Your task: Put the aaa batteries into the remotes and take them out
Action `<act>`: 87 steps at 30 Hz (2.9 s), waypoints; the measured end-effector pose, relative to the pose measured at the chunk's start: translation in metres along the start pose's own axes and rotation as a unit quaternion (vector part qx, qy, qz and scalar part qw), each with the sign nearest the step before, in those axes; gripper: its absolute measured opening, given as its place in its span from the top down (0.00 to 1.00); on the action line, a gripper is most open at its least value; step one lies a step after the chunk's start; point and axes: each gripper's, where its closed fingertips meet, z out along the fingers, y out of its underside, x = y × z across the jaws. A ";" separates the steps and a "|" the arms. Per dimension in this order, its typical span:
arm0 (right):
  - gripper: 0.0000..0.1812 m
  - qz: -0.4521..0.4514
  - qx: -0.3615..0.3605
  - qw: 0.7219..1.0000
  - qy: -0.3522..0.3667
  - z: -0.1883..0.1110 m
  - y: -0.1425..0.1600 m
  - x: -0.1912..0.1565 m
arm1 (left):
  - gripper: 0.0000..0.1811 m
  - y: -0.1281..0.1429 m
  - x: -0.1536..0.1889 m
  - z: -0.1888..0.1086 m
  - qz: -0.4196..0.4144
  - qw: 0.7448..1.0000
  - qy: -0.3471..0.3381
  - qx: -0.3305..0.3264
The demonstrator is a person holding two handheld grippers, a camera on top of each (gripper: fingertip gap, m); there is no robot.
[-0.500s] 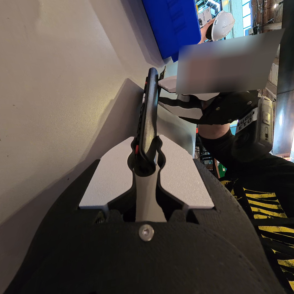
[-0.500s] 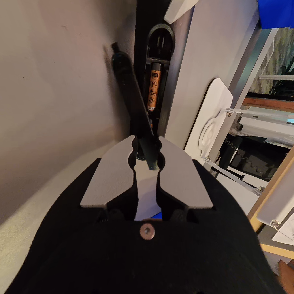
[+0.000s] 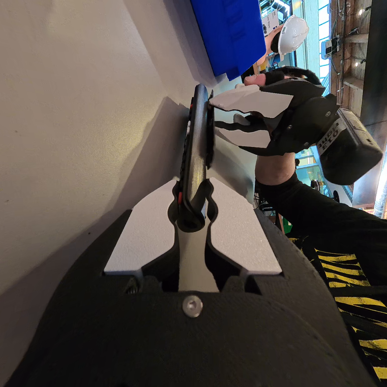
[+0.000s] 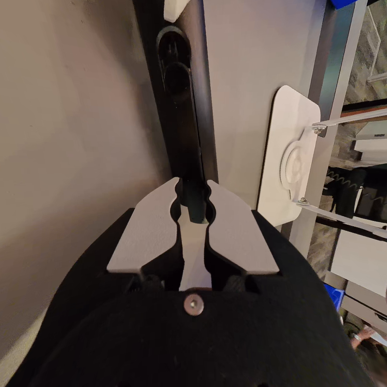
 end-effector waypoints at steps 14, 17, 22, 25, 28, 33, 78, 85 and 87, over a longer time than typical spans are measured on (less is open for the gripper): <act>0.90 0.000 -0.058 0.998 -0.021 0.003 0.000 0.002 | 0.87 -0.001 -0.001 0.000 -0.002 1.000 -0.002 0.002; 0.90 0.004 -0.059 0.998 -0.030 0.003 0.001 0.003 | 0.87 -0.001 -0.001 0.000 -0.003 1.000 -0.001 0.001; 0.87 0.022 -0.057 0.997 -0.052 0.004 0.002 0.005 | 0.87 -0.001 -0.001 0.000 -0.002 1.000 -0.002 0.001; 0.86 0.022 -0.060 0.997 -0.053 0.006 0.002 0.007 | 0.87 -0.001 -0.001 0.000 -0.002 1.000 -0.002 0.001; 0.85 0.027 -0.054 0.996 -0.059 0.006 0.001 0.007 | 0.87 -0.001 -0.001 0.000 -0.002 1.000 -0.002 0.001; 0.84 0.024 -0.057 0.996 -0.059 0.008 0.003 0.009 | 0.87 -0.002 -0.002 0.000 -0.002 1.000 -0.003 0.002; 0.77 0.126 0.041 0.925 -0.356 0.022 -0.015 -0.010 | 0.87 0.004 0.001 0.005 0.034 0.999 -0.017 -0.015; 0.78 0.107 0.025 0.911 -0.398 0.020 -0.017 -0.014 | 0.87 0.004 0.002 0.005 0.039 0.999 -0.016 -0.016; 0.78 0.106 0.020 0.907 -0.407 0.020 -0.017 -0.014 | 0.87 0.004 0.002 0.005 0.039 0.999 -0.016 -0.017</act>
